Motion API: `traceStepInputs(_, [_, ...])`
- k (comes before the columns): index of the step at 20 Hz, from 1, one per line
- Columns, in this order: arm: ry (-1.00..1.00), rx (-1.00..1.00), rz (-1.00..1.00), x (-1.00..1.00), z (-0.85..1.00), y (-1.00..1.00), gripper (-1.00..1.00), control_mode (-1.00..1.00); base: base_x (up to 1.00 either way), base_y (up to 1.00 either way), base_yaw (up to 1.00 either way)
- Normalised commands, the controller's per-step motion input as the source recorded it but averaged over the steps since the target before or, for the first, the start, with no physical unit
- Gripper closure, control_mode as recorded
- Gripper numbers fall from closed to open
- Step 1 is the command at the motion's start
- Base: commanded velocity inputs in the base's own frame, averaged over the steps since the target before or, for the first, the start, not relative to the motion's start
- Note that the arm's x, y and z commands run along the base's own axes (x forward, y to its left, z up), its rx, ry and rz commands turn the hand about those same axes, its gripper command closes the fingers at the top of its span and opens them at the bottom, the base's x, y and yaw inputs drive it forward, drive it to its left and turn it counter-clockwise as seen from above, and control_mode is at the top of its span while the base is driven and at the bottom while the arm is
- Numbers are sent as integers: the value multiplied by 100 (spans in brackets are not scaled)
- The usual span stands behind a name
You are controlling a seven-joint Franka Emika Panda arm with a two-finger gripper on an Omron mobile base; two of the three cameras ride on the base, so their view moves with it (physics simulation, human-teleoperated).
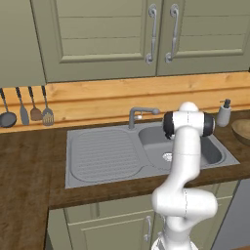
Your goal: Pick the avocado from the sink and place it in the bowl. Then pick the bowl and place it in the microwave. Then close the microwave door and press the start button.
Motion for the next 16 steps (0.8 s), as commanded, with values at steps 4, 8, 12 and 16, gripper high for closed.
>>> traceStepInputs(4, [-37,15,0,-59,96,0,100,-100,0,0,0])
traceStepInputs(8, [-49,19,0,-42,100,5,100,-100,0,0,0])
traceStepInputs(12, [-46,12,0,-49,100,12,100,-100,0,0,0])
traceStepInputs(16, [-31,12,0,-50,100,4,100,-100,0,0,0])
